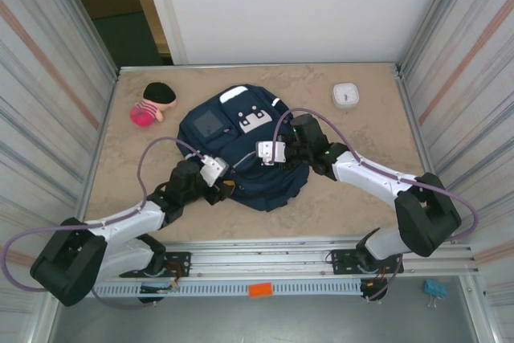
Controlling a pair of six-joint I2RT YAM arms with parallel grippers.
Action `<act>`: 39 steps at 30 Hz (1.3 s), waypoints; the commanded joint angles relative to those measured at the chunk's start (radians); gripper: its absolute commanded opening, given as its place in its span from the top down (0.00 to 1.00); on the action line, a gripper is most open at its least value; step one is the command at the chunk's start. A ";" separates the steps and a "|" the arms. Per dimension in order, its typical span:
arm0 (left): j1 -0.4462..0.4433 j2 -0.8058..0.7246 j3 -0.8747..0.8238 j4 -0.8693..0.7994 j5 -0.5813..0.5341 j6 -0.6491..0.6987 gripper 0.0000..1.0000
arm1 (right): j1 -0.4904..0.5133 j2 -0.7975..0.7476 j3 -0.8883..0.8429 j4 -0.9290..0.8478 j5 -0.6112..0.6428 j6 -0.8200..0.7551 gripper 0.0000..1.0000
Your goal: Pack the student bag
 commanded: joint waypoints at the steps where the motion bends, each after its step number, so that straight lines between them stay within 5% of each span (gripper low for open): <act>1: 0.004 -0.004 -0.003 0.092 0.118 0.074 0.46 | -0.007 -0.004 0.050 0.000 -0.038 -0.005 1.00; 19: 0.002 0.014 -0.028 0.181 0.208 -0.054 0.99 | -0.008 0.002 0.050 0.007 -0.043 0.008 1.00; 32: -0.075 0.023 0.015 0.180 0.276 -0.188 1.00 | -0.008 0.004 0.036 0.039 -0.041 0.053 1.00; 36: -0.105 -0.003 0.006 0.140 0.158 -0.234 1.00 | -0.010 -0.018 0.031 -0.021 -0.038 0.053 1.00; 37: -0.105 -0.005 0.009 0.112 0.113 -0.252 1.00 | -0.010 -0.031 0.038 -0.064 -0.037 0.072 0.99; 39: -0.105 -0.005 0.006 0.103 0.092 -0.247 1.00 | -0.012 -0.068 0.059 -0.139 -0.035 0.212 0.74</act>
